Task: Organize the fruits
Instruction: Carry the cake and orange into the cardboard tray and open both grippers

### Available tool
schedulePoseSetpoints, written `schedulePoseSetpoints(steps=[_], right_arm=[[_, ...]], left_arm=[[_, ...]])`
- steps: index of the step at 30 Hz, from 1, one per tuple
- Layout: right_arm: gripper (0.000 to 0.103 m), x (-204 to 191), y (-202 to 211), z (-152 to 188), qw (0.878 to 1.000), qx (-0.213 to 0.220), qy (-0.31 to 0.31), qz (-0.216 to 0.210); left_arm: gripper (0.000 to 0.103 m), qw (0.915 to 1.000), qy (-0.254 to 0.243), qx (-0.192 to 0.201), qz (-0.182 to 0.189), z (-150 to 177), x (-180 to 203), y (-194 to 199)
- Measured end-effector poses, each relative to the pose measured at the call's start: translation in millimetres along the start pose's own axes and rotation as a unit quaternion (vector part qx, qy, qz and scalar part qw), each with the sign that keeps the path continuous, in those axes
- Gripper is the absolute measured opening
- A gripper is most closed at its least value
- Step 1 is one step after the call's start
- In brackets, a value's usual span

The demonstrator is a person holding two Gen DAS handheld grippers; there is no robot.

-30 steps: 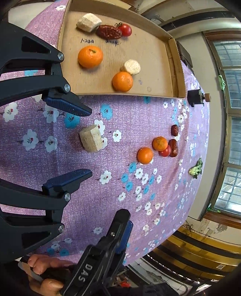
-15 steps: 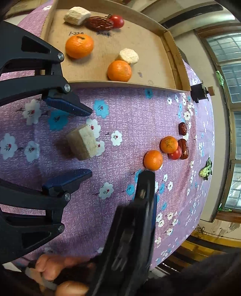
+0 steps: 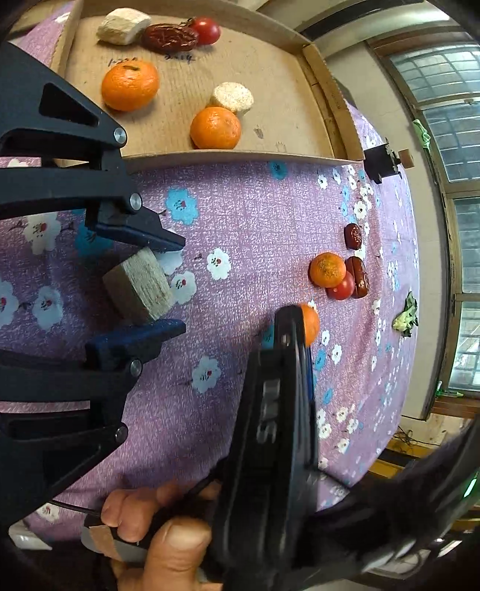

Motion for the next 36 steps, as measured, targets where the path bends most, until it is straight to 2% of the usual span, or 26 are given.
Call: schedulePoseSetpoints(steps=[10,17,28,36], right_arm=[[0.032,-4,52,18,0.999,0.036,-0.021,-0.008],[0.032,-15,70,27,0.999,0.046,-0.016,-0.011],[0.032,-38,74,34,0.999,0.044,0.002,-0.02],[0.032,-53,71,34,0.999,0.039,0.014,-0.028]], left_arm=[[0.036,0.9991,0.022,0.032,0.018,-2,-5,37],[0.036,0.9976,0.038,0.052,0.025,-2,-21,58],[0.036,0.995,0.071,0.064,0.032,5,-45,72],[0.036,0.9939,0.086,0.068,0.012,5,-64,73]])
Point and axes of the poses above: each gripper's, at about its wrist camera, not at the fingertips, and y roughly against the way its jaws point, x to its right, z to its underside, the point moved 4 cm from there along -y, roughly the way its jaws point, and after that the axes turned 14 degrees about -z, right-handed, at the moved point
